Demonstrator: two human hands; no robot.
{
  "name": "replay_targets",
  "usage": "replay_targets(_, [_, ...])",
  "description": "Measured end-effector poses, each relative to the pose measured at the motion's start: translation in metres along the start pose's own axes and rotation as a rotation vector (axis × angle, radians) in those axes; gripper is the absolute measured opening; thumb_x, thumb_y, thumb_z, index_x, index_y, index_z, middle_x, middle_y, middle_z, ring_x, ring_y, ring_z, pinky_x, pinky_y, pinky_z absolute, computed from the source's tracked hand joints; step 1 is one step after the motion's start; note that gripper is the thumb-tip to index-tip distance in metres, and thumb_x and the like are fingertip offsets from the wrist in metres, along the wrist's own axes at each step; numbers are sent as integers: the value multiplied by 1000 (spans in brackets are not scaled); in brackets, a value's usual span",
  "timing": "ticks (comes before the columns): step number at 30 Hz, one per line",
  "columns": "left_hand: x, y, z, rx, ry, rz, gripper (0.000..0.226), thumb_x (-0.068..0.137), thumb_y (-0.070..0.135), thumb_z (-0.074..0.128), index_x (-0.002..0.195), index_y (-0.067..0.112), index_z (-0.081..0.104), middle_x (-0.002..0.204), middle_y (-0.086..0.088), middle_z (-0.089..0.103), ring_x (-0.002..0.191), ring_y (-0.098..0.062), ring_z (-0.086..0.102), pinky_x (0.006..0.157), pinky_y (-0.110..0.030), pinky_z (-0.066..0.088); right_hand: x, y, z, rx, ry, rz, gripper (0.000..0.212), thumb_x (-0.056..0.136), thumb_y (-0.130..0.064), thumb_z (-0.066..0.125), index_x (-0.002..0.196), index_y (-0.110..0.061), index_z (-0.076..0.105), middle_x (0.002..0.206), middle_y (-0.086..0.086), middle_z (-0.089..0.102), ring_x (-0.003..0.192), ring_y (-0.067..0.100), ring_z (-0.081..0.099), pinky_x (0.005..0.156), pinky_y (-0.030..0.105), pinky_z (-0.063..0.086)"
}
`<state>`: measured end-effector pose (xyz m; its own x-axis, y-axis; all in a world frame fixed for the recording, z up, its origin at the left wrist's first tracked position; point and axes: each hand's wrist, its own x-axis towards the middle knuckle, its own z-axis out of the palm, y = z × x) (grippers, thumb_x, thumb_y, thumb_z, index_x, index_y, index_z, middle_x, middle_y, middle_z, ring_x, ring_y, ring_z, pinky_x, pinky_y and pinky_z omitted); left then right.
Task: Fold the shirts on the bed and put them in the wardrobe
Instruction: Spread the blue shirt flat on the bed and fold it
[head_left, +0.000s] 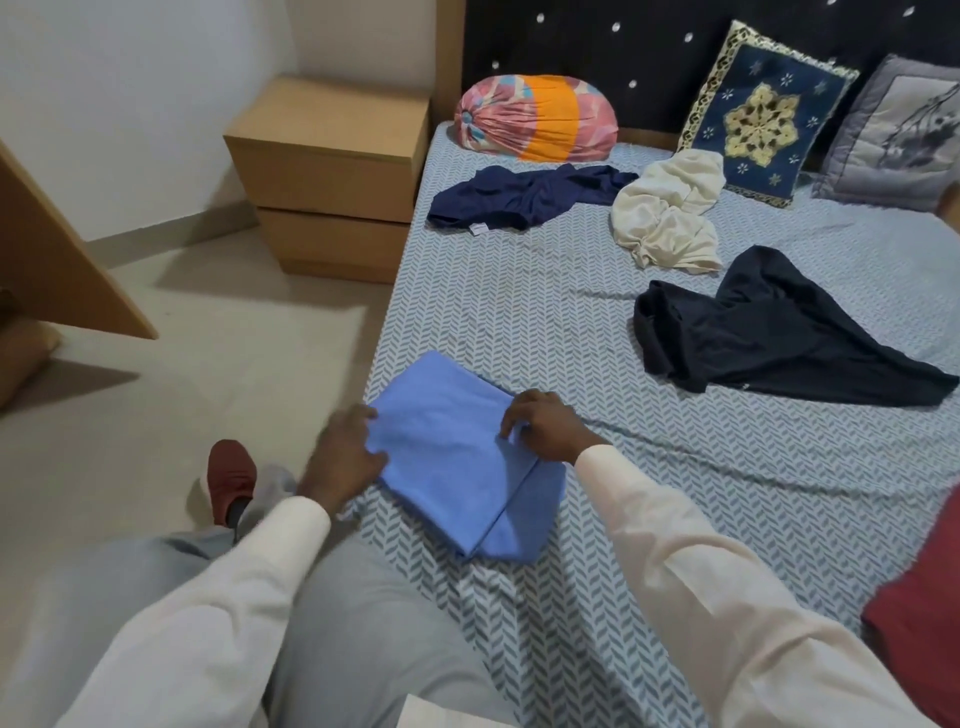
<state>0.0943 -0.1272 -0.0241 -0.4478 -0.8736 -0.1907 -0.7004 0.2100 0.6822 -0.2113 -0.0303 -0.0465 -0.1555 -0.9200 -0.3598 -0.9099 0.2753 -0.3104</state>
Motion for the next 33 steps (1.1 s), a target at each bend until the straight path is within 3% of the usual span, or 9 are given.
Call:
replay_targets(3, [-44, 12, 50, 298, -150, 411, 75, 55, 33, 62, 127, 15, 55, 108, -13, 55, 92, -35, 57, 80, -43, 51, -27, 9, -26, -24, -67, 49, 46, 80, -7, 53, 103, -45, 63, 131, 1, 51, 119, 32, 43, 95, 52, 42])
replay_targets(5, [-69, 21, 75, 576, -190, 553, 85, 48, 33, 70, 129, 20, 50, 108, -11, 55, 85, -33, 57, 67, -38, 51, -33, 21, -30, -34, -70, 28, 53, 82, 0, 57, 118, -38, 62, 134, -2, 50, 120, 30, 44, 92, 45, 44])
replay_targets(10, [-84, 32, 94, 730, -160, 471, 89, 56, 30, 77, 131, 19, 31, 121, -13, 47, 99, -35, 53, 68, -39, 47, -30, 30, -23, -115, -48, -42, 53, 85, -7, 61, 128, -38, 56, 125, 0, 54, 116, 28, 47, 88, 43, 48])
replay_targets(15, [-86, 44, 94, 765, -109, 550, 59, 37, 35, 85, 85, 19, 55, 74, -5, 53, 54, -24, 53, 39, -26, 27, -30, 24, -19, 7, 56, -20, 45, 84, -1, 54, 120, -25, 65, 120, 6, 62, 113, 29, 55, 83, 37, 46])
replay_targets(19, [-89, 48, 78, 572, 28, 564, 28, 63, 34, 63, 82, 21, 47, 70, 0, 51, 56, -24, 56, 38, -28, 35, -44, 30, -17, 224, 287, -23, 33, 80, -12, 53, 106, -14, 72, 105, 11, 70, 97, 32, 63, 87, 39, 49])
replay_targets(22, [-91, 56, 48, 258, 95, 461, 18, 75, 39, 47, 81, 22, 48, 74, 4, 52, 70, -21, 57, 52, -34, 44, -66, 33, -32, 320, 426, -50, 26, 82, -19, 55, 101, -12, 71, 95, 12, 66, 87, 27, 60, 84, 46, 51])
replay_targets(27, [-101, 89, -29, -145, 124, 496, 5, 77, 25, 55, 78, 21, 58, 72, 5, 57, 69, -11, 56, 67, -32, 46, -137, 10, -75, 553, 568, -121, 19, 95, -8, 61, 110, -20, 62, 121, 0, 54, 106, 9, 58, 87, 18, 47])
replay_targets(30, [-108, 110, -62, -302, 149, 540, 3, 78, 18, 59, 80, 15, 61, 71, 1, 60, 65, -10, 53, 63, -28, 44, -185, -8, -99, 669, 551, -238, 10, 96, 1, 56, 97, -7, 63, 93, 9, 62, 86, 15, 59, 75, 25, 45])
replay_targets(33, [-102, 117, -73, -527, -3, 518, 7, 85, 11, 60, 84, 5, 62, 72, 0, 61, 66, -8, 49, 58, -21, 41, -217, -21, -109, 790, 561, -288, 8, 92, 2, 56, 84, 2, 58, 78, 17, 55, 74, 17, 49, 66, 26, 40])
